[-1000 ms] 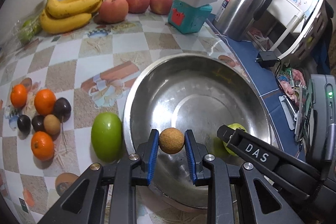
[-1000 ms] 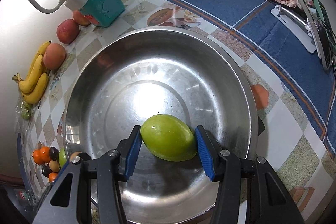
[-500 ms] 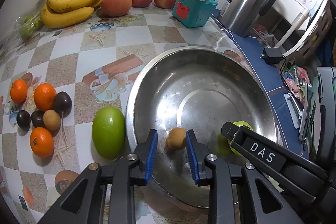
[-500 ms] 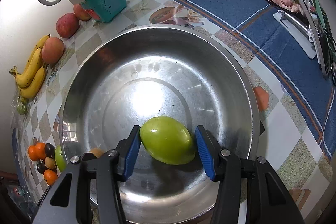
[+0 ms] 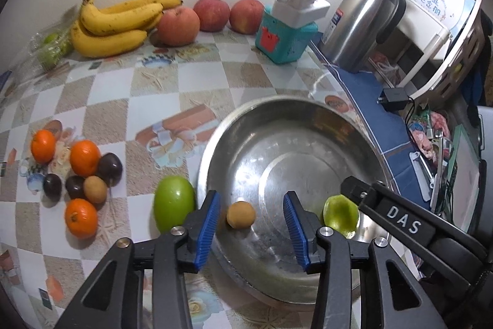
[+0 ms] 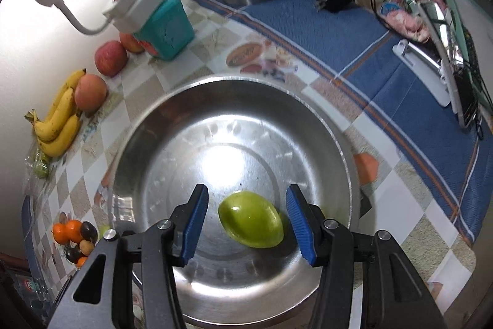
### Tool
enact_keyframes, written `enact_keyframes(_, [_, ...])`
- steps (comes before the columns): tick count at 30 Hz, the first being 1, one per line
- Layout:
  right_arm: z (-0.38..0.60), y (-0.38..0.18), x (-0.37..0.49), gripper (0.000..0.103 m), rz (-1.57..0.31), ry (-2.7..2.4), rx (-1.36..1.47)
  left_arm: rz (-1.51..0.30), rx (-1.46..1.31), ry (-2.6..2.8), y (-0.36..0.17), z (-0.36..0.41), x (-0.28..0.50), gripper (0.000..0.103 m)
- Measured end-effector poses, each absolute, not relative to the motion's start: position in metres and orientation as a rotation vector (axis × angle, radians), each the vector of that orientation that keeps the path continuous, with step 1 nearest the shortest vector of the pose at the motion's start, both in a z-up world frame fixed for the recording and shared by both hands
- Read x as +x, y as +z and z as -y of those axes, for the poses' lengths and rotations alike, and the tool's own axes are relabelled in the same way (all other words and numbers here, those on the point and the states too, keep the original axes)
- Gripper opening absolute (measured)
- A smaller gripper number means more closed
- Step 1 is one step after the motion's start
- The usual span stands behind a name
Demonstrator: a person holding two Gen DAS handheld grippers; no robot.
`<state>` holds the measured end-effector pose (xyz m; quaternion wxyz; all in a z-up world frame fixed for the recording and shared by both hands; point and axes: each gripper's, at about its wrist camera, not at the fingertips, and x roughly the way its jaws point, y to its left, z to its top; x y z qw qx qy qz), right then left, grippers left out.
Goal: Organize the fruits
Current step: 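Open the right tool to drop the green fruit while the left tool releases the brown fruit into the bowl, then withdraw both open tools from the steel bowl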
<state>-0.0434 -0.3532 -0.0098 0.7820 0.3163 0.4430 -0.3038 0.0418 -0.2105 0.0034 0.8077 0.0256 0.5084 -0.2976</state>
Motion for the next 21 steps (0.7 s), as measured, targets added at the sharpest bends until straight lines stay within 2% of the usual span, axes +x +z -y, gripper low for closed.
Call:
enact_keyframes(10, [0.349, 0.007, -0.047, 0.054, -0.93, -0.646, 0.663, -1.117, -0.013, -0.447, 0.014, 0.176, 0.06, 0.047])
enact_keyframes(14, [0.346, 0.006, -0.047, 0.054, -0.94, -0.627, 0.663, -1.155, 0.015, -0.323, 0.011, 0.158, 0.066, 0.059])
enact_keyframes(21, [0.336, 0.006, -0.041, 0.054, -0.97, -0.598, 0.643, -1.177, -0.069, -0.246, 0.016, 0.127, 0.073, 0.066])
